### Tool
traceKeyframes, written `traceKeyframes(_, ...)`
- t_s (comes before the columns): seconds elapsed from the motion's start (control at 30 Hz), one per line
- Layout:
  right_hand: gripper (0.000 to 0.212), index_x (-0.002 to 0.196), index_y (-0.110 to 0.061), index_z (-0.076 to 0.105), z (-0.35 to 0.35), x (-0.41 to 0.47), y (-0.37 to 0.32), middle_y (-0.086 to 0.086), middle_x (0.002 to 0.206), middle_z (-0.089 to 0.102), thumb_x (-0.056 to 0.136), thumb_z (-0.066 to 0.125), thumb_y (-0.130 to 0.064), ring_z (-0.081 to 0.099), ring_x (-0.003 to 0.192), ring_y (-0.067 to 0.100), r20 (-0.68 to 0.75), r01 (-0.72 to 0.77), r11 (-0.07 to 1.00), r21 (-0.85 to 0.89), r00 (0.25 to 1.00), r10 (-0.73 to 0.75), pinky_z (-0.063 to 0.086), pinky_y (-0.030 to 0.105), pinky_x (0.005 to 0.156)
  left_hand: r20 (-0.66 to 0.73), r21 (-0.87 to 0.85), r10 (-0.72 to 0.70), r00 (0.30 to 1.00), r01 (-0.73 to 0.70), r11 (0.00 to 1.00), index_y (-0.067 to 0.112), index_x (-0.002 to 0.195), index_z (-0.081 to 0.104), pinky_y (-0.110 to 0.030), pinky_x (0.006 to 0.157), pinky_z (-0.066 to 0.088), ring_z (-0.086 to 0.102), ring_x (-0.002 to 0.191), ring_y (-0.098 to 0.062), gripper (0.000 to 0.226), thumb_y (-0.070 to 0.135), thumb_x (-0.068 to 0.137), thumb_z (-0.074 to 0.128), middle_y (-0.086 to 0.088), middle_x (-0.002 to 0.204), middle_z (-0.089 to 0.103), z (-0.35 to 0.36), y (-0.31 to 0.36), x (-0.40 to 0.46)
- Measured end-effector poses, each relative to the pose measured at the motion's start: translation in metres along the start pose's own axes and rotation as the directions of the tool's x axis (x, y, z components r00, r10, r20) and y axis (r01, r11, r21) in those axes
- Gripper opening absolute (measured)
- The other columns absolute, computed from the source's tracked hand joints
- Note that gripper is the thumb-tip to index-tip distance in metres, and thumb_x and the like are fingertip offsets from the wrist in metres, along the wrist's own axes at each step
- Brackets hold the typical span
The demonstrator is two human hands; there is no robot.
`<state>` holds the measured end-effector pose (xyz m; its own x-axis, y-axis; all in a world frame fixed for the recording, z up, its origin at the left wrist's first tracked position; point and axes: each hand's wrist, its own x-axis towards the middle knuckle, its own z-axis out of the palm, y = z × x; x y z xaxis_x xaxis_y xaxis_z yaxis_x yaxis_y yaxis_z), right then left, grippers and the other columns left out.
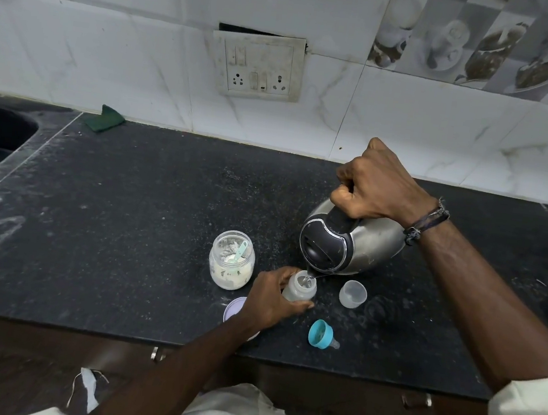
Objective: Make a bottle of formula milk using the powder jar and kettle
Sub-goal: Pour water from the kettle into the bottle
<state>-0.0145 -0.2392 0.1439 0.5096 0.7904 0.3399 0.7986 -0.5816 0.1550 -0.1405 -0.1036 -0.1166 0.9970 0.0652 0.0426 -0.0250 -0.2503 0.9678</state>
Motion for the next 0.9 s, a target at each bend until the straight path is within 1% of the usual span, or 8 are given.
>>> traceKeyframes(0.53,0.025,0.043,-0.015,0.031,0.0005,0.0033,-0.001,0.007,0.035,0.031,0.06,0.046,-0.024,0.009,0.045,0.022,0.021,-0.011,1.0,-0.011,1.0,0.011,0.039,0.041,0.067,-0.004,0.008,-0.011,1.0,0.011,1.0,0.019,0.123,0.07,-0.04,0.096,0.059,0.071,0.107,-0.006,0.071,0.045,0.06,0.091,0.008,0.115,0.076,0.0011,-0.0037,0.0005)
traceKeyframes(0.9,0.026,0.044,-0.015,0.029,0.0016,0.0041,-0.0015,0.01,0.037,0.031,0.06,0.047,-0.025,0.011,0.045,0.024,0.024,0.006,0.998,-0.055,1.0,-0.005,0.039,0.042,0.067,-0.011,-0.015,-0.015,1.0,0.015,1.0,0.024,0.119,0.07,-0.042,0.095,0.06,0.073,0.105,-0.008,0.068,0.044,0.058,0.092,0.006,0.112,0.077,0.0018,-0.0041,0.0003)
